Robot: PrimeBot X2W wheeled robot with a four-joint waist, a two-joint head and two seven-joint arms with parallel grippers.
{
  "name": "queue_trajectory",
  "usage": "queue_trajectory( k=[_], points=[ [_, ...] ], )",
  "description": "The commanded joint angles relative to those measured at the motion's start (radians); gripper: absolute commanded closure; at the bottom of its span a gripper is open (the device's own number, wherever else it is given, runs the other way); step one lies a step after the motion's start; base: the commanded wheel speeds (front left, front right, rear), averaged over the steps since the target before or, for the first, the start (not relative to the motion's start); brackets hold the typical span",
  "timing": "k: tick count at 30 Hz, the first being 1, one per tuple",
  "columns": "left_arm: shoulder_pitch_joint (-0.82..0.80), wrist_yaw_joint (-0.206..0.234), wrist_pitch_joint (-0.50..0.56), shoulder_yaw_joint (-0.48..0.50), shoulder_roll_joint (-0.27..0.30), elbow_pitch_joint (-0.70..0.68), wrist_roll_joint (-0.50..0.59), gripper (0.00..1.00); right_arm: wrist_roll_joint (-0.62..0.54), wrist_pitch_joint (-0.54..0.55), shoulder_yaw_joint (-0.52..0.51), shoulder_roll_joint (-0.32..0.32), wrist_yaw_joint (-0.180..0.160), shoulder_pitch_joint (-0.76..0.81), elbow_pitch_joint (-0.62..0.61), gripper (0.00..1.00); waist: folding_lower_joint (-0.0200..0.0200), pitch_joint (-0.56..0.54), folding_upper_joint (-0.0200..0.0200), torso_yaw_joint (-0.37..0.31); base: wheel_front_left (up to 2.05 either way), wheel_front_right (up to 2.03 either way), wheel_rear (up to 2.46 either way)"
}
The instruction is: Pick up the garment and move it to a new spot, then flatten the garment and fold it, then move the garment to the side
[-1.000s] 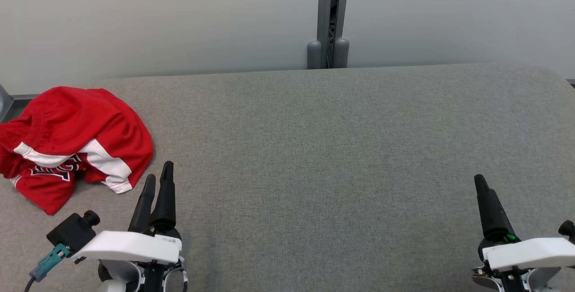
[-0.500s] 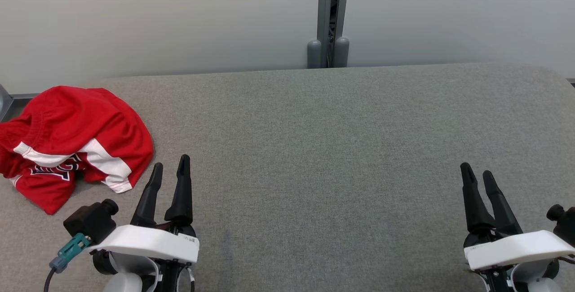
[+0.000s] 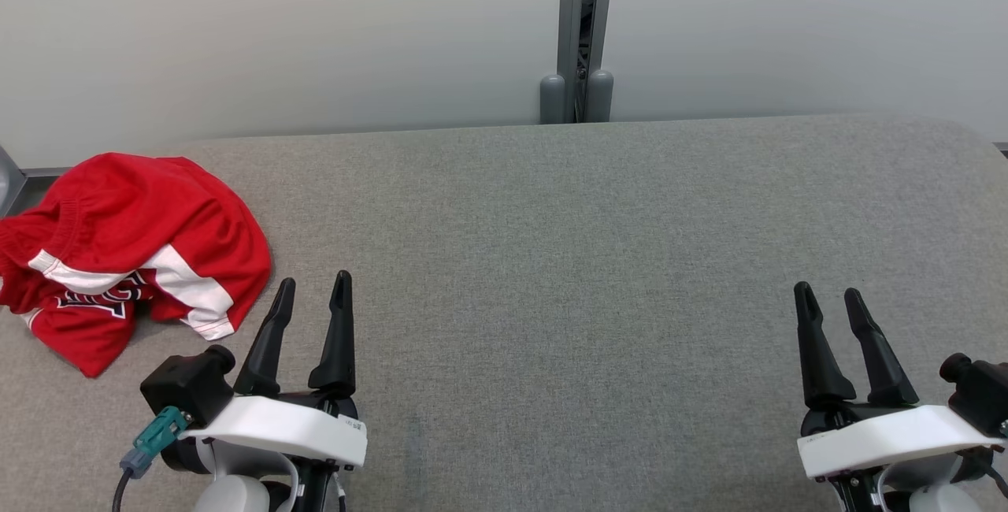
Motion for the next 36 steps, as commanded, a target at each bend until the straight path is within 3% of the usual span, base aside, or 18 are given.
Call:
queue_trajectory(
  k=[1, 36],
  points=[
    [-0.022, 0.004, -0.008, 0.002, 0.006, -0.009, 0.016, 0.00, -0.038, -0.011, -0.006, -0.003, 0.007, -0.018, -0.008, 0.00, 0.0000, -0.002, 0.0000, 0.000, 0.00, 0.00, 0.00],
    [-0.041, 0.002, -0.076, -0.012, 0.009, 0.036, 0.280, 0.00, -0.393, -0.052, -0.041, 0.047, 0.008, -0.035, 0.008, 0.00, 0.0000, 0.000, 0.0000, 0.008, 0.00, 0.00, 0.00]
  ],
)
